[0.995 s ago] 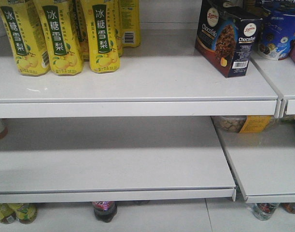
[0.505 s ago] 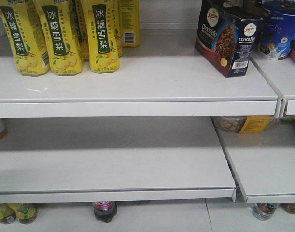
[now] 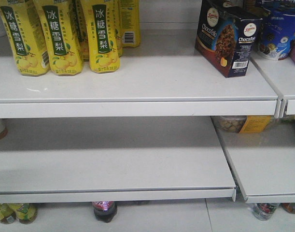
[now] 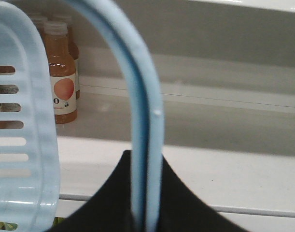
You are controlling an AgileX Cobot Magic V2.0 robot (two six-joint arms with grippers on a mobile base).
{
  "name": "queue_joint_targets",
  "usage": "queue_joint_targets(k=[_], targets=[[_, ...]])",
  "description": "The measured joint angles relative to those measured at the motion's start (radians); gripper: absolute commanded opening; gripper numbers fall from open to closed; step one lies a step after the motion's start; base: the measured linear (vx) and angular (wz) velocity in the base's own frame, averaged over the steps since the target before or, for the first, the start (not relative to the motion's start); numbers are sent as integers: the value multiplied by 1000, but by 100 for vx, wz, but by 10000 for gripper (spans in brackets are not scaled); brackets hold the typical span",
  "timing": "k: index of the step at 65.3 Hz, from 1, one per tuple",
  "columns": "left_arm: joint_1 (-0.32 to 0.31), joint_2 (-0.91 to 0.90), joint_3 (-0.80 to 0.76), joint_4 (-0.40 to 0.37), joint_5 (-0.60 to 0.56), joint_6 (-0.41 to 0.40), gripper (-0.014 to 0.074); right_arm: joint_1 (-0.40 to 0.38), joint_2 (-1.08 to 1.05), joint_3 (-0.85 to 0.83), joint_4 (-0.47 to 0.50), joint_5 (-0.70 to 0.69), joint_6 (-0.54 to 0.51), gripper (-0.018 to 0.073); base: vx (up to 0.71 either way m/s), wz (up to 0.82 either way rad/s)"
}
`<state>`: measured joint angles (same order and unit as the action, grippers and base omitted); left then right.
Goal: Left arm holds basket, right arm returns cookies
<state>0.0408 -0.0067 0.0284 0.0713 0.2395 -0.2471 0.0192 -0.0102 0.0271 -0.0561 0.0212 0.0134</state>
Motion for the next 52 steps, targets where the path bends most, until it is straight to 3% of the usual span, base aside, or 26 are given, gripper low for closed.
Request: queue_joint_targets(k=[52], targets=[[0, 0, 0, 0, 0, 0, -6, 0, 0, 0, 0, 0, 0, -8, 0, 0]])
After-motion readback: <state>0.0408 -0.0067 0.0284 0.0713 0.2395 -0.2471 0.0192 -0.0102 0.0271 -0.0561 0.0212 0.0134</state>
